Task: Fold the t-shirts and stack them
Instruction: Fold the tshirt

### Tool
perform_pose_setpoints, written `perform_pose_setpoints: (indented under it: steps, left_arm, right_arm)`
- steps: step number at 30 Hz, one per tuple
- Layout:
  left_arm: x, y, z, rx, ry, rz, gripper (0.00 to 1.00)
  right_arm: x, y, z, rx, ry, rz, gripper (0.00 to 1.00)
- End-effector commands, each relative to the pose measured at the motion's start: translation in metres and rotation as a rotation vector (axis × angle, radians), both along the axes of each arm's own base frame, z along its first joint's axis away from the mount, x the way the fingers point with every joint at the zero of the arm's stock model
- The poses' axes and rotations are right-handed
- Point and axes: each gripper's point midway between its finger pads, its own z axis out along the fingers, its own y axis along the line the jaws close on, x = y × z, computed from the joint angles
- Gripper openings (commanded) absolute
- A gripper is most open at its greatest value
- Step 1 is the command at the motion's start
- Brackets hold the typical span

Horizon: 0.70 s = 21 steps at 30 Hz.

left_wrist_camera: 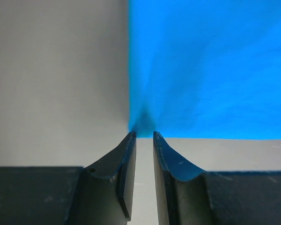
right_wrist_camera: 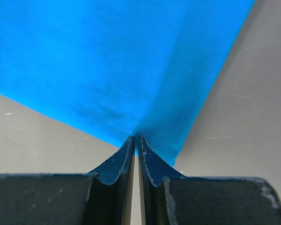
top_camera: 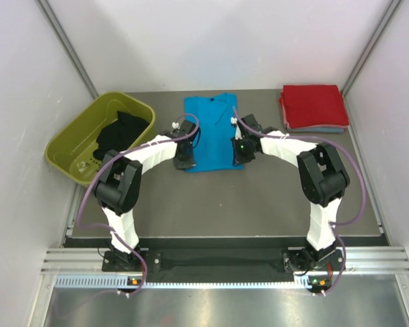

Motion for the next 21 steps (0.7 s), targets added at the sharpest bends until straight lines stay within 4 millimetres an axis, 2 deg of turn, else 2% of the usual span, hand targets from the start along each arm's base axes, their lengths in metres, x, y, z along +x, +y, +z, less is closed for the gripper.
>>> perform_pose_setpoints:
  steps: [1, 5, 7, 12, 15, 16, 18, 21]
  left_arm:
    - [-0.010, 0.014, -0.017, 0.055, 0.026, 0.058, 0.26]
    - [-0.014, 0.020, -0.019, 0.073, 0.032, 0.074, 0.26]
    - [-0.013, 0.018, -0.014, 0.066, 0.030, 0.074, 0.26]
    - [-0.006, 0.012, 0.019, 0.029, -0.012, 0.053, 0.26]
    - [-0.003, 0.004, 0.040, -0.058, -0.032, 0.023, 0.29]
    - [-0.004, 0.003, 0.042, -0.086, -0.028, 0.021, 0.31]
    - [-0.001, 0.004, 0.051, -0.130, -0.047, 0.024, 0.34]
    - [0.002, 0.010, 0.050, -0.133, -0.050, 0.025, 0.39]
  right_arm:
    - [0.005, -0.006, -0.009, -0.053, -0.033, -0.002, 0.08]
    - [0.008, -0.020, -0.011, -0.116, -0.048, -0.015, 0.08]
    - [0.008, -0.019, -0.004, -0.113, -0.059, -0.009, 0.07]
    - [0.008, -0.016, 0.023, -0.078, -0.096, -0.003, 0.08]
    - [0.005, -0.017, 0.033, -0.052, -0.100, -0.022, 0.15]
    - [0.002, -0.019, 0.033, -0.045, -0.090, -0.037, 0.21]
    - [0.003, -0.024, 0.035, -0.035, -0.087, -0.065, 0.25]
    - [0.006, -0.032, 0.032, -0.021, -0.065, -0.110, 0.29]
